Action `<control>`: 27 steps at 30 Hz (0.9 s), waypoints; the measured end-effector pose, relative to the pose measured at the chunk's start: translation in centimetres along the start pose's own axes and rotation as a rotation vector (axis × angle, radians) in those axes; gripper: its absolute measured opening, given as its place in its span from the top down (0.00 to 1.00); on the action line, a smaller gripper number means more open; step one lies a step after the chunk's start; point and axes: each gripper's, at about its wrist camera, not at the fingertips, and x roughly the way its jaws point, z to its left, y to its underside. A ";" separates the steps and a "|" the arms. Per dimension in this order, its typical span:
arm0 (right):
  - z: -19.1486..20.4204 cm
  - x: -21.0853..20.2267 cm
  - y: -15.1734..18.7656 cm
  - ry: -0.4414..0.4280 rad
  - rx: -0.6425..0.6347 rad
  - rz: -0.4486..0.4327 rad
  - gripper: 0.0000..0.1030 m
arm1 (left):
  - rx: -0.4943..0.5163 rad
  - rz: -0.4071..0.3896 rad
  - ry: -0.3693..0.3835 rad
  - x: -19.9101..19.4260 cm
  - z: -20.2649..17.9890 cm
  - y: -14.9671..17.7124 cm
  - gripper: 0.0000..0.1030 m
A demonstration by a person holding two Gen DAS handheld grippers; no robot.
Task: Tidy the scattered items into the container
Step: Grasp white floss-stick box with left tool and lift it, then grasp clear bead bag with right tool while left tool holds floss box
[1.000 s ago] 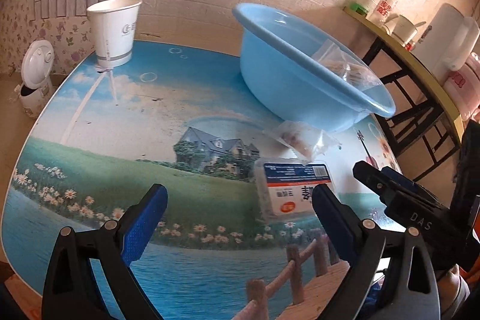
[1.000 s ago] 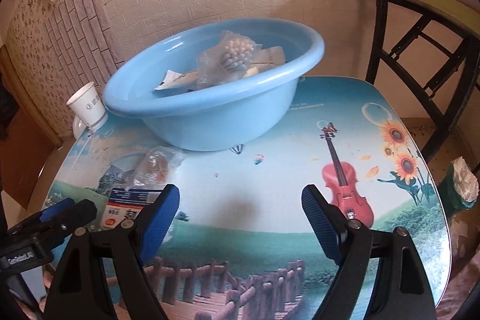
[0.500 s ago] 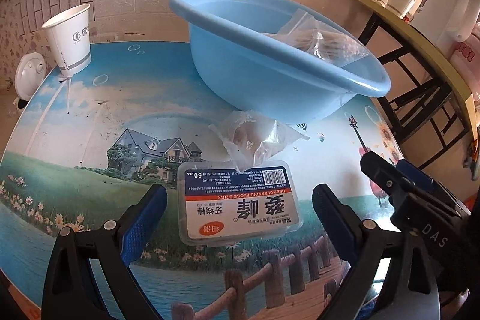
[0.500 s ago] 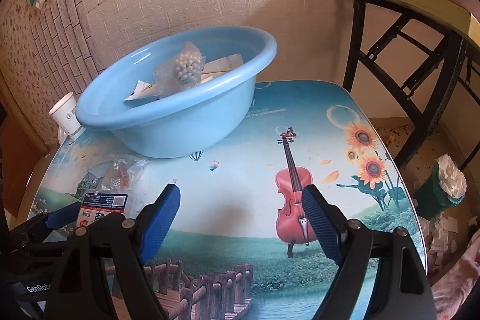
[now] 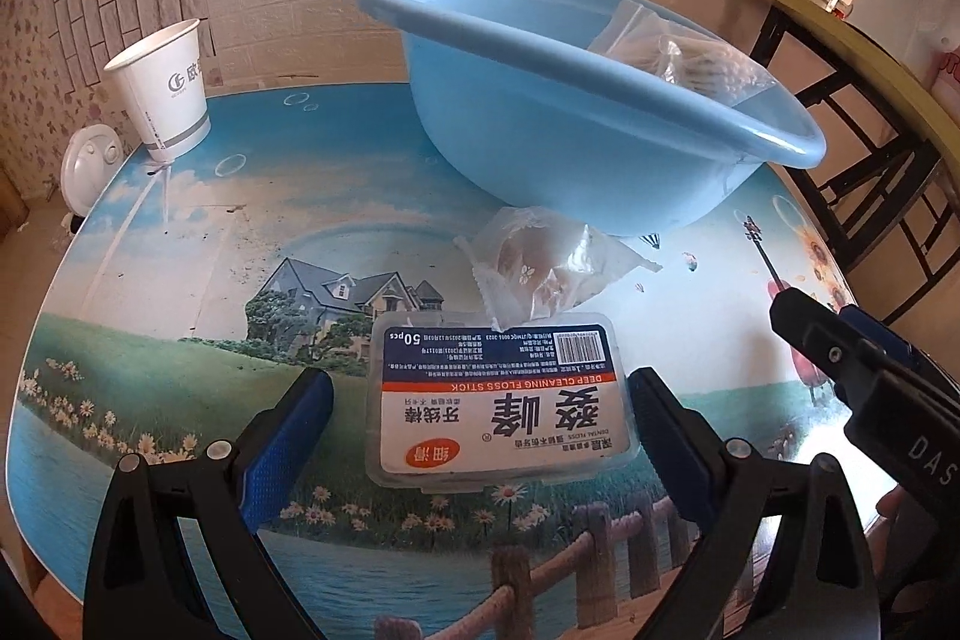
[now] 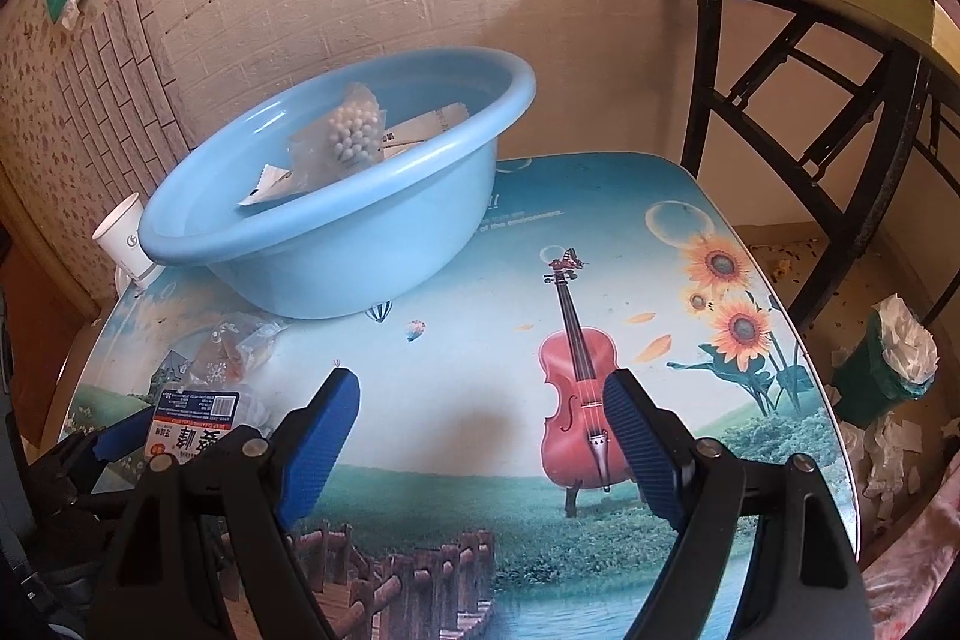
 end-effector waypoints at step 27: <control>9.4 1.3 -0.3 -0.217 -0.079 0.075 0.17 | -0.096 -0.044 -0.047 -2.6 9.3 0.2 0.22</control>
